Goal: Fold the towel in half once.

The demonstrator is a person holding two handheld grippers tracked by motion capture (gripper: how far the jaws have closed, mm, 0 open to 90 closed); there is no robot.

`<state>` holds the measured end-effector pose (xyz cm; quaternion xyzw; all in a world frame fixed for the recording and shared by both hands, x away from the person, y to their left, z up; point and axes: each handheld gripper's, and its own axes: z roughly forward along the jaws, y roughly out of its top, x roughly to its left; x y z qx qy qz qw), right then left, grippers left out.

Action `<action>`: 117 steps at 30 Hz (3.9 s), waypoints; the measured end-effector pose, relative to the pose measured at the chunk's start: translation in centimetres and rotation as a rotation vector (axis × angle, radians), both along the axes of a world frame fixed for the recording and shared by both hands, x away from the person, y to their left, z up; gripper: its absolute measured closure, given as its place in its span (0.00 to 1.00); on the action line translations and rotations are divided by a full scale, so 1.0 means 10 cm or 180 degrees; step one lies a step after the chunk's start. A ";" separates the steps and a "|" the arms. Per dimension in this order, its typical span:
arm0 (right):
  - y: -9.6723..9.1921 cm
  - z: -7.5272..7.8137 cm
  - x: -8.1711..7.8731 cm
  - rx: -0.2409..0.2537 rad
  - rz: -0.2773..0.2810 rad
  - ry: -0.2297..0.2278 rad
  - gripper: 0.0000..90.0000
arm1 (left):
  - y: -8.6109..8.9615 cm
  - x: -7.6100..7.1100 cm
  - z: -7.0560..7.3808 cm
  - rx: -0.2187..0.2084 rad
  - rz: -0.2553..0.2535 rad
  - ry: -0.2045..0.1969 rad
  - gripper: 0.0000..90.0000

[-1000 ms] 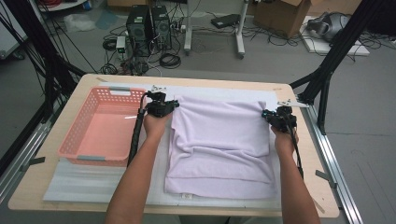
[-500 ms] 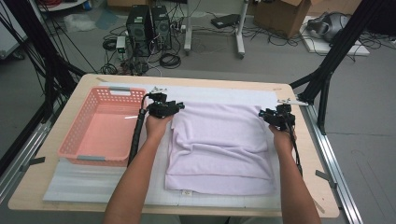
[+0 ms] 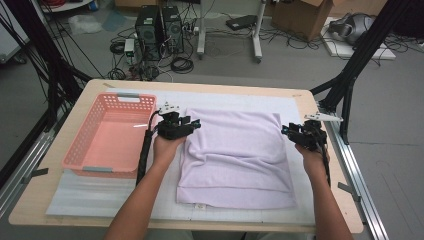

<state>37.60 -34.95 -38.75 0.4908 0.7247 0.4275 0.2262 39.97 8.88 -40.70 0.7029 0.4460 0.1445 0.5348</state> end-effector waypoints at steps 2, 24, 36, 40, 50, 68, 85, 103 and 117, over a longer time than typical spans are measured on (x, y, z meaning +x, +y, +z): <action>0.00 0.02 -0.08 -0.0020 0.0038 -0.0005 0.69 | 0.00 -0.09 -0.01 -0.0015 -0.0022 -0.0012 0.58; -0.14 -0.36 -1.24 -0.0024 0.0318 0.0053 0.69 | 0.29 -1.18 -0.28 0.0161 -0.0295 -0.0068 0.54; -0.05 -0.50 -1.55 -0.0104 0.0389 0.0144 0.70 | 0.42 -1.59 -0.39 0.0160 -0.0280 0.0086 0.59; -0.05 -0.48 -1.60 -0.0088 0.0390 0.0101 0.71 | 0.41 -1.64 -0.41 0.0229 -0.0335 0.0067 0.66; 0.02 -0.56 -1.58 -0.0184 0.0342 0.0210 0.73 | 0.25 -1.60 -0.47 0.0596 -0.0336 0.0205 0.91; -0.15 -0.45 -1.76 -0.0007 0.0439 0.0326 0.95 | 0.43 -1.83 -0.36 -0.0045 -0.0581 0.0368 0.97; -0.26 -0.39 -1.93 0.0140 0.0258 0.0253 0.73 | 0.50 -1.89 -0.37 0.0072 -0.0426 0.0191 0.68; -0.12 -0.53 -1.72 -0.0306 0.0155 0.0437 0.96 | 0.27 -1.81 -0.47 0.0472 -0.0494 0.0424 0.95; -0.15 -0.45 -1.75 -0.0220 0.0052 0.0303 0.76 | 0.46 -1.87 -0.37 0.0205 -0.0500 0.0332 0.69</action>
